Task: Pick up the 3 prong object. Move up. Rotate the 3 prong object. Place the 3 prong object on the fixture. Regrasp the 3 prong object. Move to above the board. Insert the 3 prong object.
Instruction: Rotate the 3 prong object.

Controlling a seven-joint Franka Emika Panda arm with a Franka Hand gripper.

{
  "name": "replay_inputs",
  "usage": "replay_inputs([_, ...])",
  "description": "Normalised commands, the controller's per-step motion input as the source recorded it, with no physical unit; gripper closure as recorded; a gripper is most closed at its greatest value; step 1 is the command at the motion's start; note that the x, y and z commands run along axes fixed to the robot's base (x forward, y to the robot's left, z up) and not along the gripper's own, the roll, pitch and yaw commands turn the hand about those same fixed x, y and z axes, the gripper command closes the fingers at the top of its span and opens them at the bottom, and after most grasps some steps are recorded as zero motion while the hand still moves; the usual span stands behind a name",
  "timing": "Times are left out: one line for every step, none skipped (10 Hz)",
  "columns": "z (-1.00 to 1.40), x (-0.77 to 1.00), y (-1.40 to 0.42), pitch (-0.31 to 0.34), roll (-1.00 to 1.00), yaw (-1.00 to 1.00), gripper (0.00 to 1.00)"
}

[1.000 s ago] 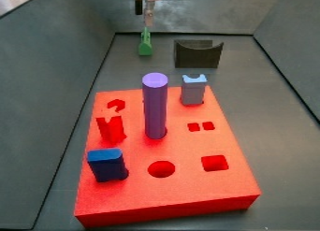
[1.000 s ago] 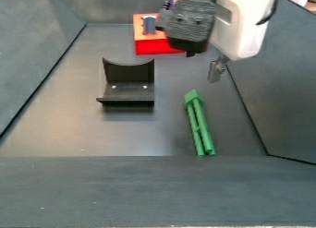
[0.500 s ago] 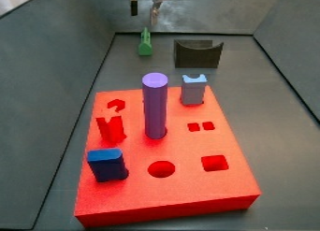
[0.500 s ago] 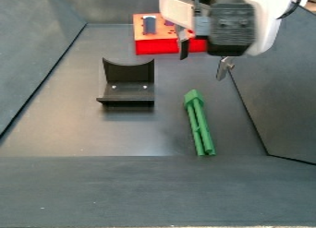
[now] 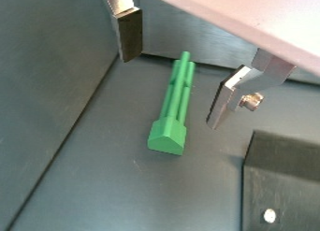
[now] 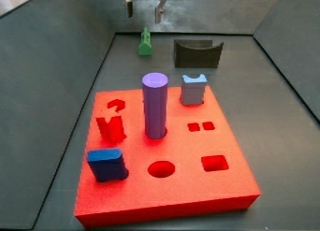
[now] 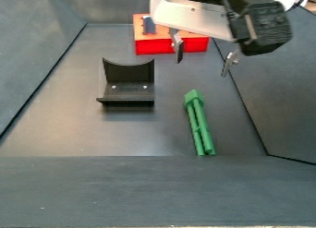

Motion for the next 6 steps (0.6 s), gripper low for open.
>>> replay_inputs([-0.04,0.02,0.0,-0.005,0.0,1.0,0.0])
replay_inputs([-0.04,0.02,0.0,-0.005,0.0,1.0,0.0])
replay_inputs([-0.04,0.02,0.0,-0.006,0.0,1.0,0.0])
replay_inputs([-0.04,0.02,0.0,-0.007,0.0,1.0,0.0])
replay_inputs([-0.04,0.02,0.0,-0.009,0.01,0.75,0.0])
replay_inputs([-0.04,0.02,0.0,-0.009,0.01,0.51,0.0])
